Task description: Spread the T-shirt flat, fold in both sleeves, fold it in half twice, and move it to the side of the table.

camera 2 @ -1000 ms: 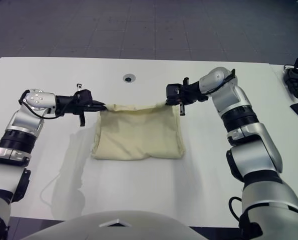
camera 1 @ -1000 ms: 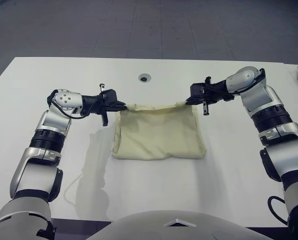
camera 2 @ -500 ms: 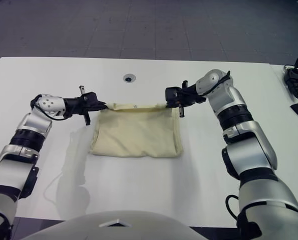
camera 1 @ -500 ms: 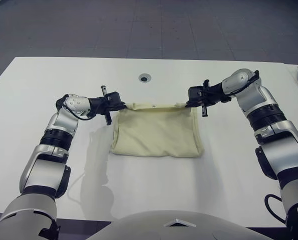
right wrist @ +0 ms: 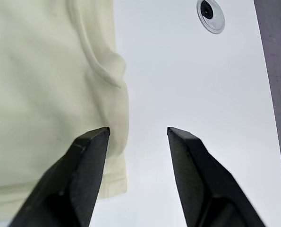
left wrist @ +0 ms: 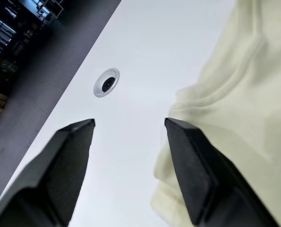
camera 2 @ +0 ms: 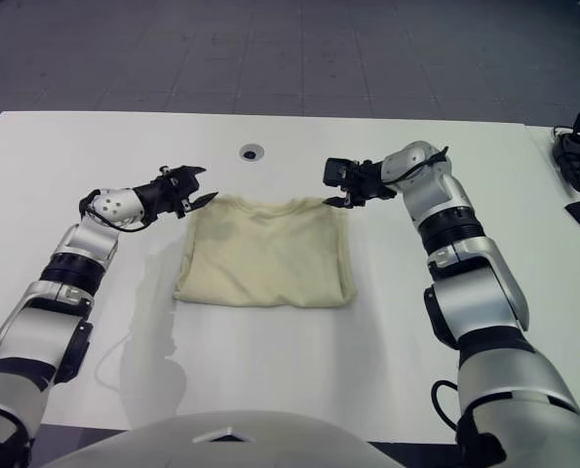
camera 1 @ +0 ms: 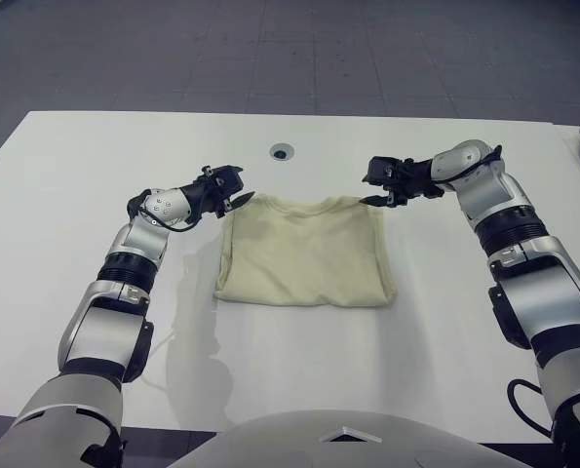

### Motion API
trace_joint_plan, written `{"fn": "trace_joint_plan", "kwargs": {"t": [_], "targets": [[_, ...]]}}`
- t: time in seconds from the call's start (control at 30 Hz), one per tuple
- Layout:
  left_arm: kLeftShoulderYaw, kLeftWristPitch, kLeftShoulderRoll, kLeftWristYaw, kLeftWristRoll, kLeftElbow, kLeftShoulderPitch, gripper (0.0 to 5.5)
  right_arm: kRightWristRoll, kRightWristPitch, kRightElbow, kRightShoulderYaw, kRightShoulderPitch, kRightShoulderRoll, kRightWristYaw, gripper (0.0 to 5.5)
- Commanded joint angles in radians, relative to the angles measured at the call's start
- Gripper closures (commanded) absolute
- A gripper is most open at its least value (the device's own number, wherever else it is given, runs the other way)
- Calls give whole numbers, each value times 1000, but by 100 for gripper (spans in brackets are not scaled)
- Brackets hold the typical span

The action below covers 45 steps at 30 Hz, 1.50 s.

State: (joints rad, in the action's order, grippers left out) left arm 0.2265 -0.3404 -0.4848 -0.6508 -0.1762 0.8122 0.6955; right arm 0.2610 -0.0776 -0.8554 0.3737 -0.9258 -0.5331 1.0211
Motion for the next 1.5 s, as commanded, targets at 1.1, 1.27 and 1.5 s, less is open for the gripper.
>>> {"fn": "trace_joint_plan", "kwargs": {"t": [1.1, 1.27, 1.5], "targets": [[-211, 324, 42, 191, 186, -786, -433, 10, 207, -218, 789, 48, 700, -536, -110, 13], [-195, 379, 18, 176, 166, -915, -524, 10, 147, -92, 1183, -4, 978, -651, -38, 13], [-138, 422, -20, 104, 149, -1007, -594, 10, 95, 81, 1530, -19, 1069, -617, 27, 13]]}}
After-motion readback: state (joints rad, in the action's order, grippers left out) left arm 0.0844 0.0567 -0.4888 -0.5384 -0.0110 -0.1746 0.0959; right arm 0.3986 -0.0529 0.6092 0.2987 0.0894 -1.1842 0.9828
